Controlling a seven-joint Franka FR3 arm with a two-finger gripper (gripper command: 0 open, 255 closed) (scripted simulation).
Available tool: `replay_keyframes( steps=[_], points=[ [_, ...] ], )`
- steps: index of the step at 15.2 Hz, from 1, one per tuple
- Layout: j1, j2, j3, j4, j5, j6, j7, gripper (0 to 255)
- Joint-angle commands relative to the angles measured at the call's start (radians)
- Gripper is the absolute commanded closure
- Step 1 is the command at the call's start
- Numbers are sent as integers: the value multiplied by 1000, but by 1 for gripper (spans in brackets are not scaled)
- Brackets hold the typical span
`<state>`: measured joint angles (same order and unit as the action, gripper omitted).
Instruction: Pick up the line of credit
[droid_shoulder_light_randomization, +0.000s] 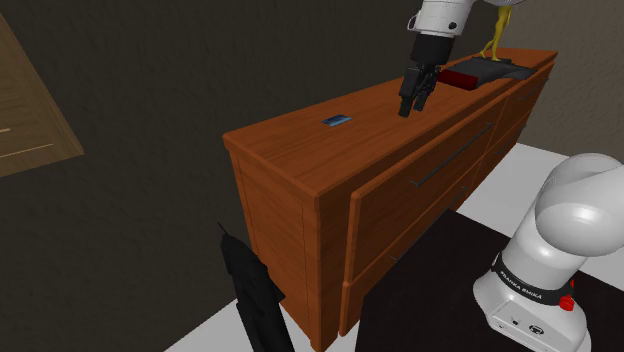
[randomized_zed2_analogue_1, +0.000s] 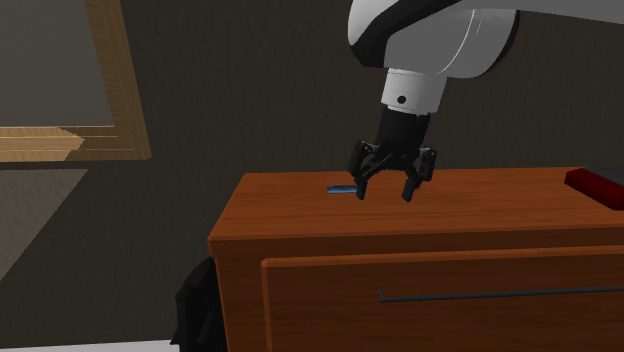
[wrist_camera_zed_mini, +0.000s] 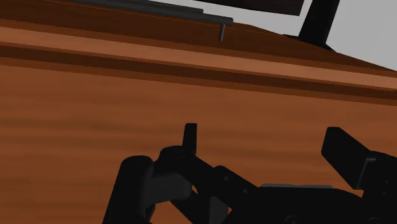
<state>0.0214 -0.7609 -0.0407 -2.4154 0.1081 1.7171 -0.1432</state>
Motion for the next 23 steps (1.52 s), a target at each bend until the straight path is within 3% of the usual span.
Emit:
replay_keyframes(
  steps=[1,5,10,14,18,19,23],
  points=[
    [0,0,0,0,0,0,0,0],
    [102,116,-152,33,21,130,-365,0],
    [264,306,-331,157,126,203,-836,0],
    [388,477,-448,308,264,169,-1217,0],
    [467,656,-520,489,417,58,-1574,0],
    [474,689,-526,526,445,30,-1637,0],
    [471,696,-522,481,454,72,-1664,0]
  ],
)
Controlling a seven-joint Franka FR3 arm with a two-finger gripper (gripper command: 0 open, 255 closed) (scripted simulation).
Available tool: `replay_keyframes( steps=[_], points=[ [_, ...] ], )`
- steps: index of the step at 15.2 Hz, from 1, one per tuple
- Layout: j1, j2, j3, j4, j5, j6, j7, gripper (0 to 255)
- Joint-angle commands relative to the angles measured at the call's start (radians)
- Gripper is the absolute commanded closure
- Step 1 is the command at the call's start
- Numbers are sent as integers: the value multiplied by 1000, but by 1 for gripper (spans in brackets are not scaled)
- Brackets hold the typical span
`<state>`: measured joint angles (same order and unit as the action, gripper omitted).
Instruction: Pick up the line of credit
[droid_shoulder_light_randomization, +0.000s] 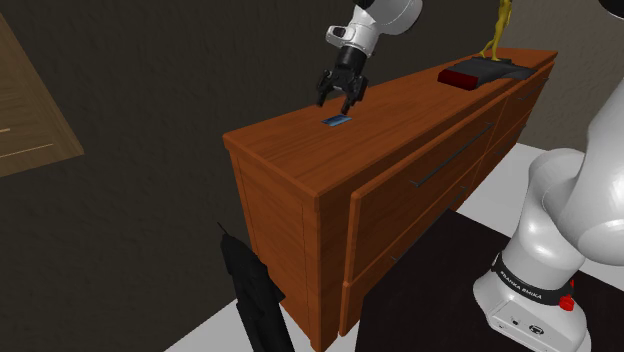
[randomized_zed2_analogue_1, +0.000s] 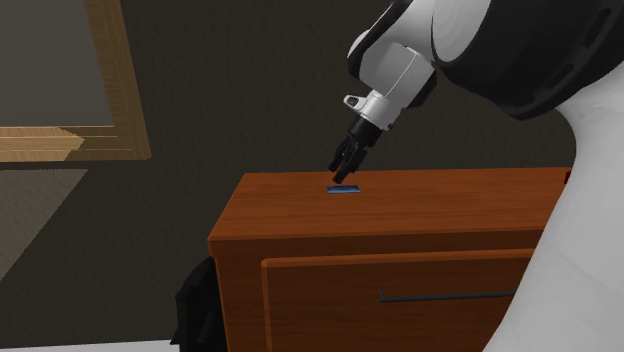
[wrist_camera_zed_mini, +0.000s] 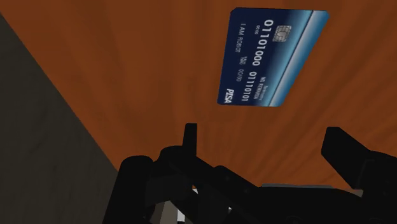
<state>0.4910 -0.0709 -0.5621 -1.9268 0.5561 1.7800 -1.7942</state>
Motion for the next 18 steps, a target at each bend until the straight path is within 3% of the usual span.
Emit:
replay_keyframes(
  steps=[1,5,6,18],
  points=[
    [1,8,0,-18,9,19,-20,0],
    [1,15,0,-44,17,46,-39,0],
    [1,16,0,-43,17,45,-39,255],
    [1,7,0,-13,7,15,-17,255]
  ],
)
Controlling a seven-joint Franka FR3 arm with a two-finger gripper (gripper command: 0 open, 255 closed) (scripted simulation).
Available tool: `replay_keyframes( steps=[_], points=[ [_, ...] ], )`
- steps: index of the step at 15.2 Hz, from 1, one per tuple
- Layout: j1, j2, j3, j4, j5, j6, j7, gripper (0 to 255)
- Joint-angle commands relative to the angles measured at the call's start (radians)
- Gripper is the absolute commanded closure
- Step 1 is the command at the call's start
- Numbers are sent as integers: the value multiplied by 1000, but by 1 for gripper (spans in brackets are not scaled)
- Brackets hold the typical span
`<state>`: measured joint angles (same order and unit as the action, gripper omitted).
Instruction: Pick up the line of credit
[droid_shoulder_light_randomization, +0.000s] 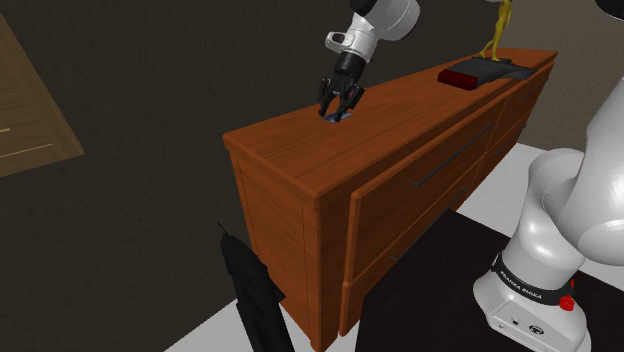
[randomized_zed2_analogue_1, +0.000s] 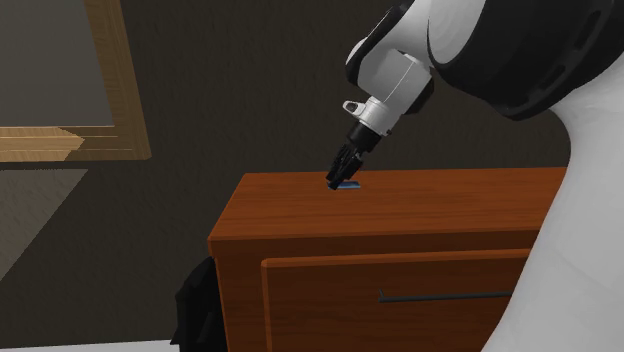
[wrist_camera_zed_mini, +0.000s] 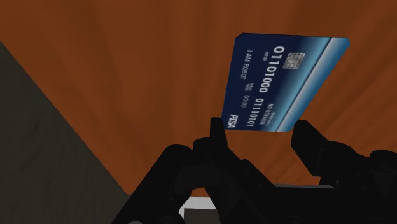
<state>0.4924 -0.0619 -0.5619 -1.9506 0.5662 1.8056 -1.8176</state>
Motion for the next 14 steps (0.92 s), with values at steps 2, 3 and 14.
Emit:
replay_keyframes(
  steps=[2,3,14],
  points=[
    [-1,-6,0,32,-8,-31,20,255],
    [-1,-7,0,43,-10,-42,27,255],
    [-3,-11,-3,156,-21,-142,85,255]
  ],
)
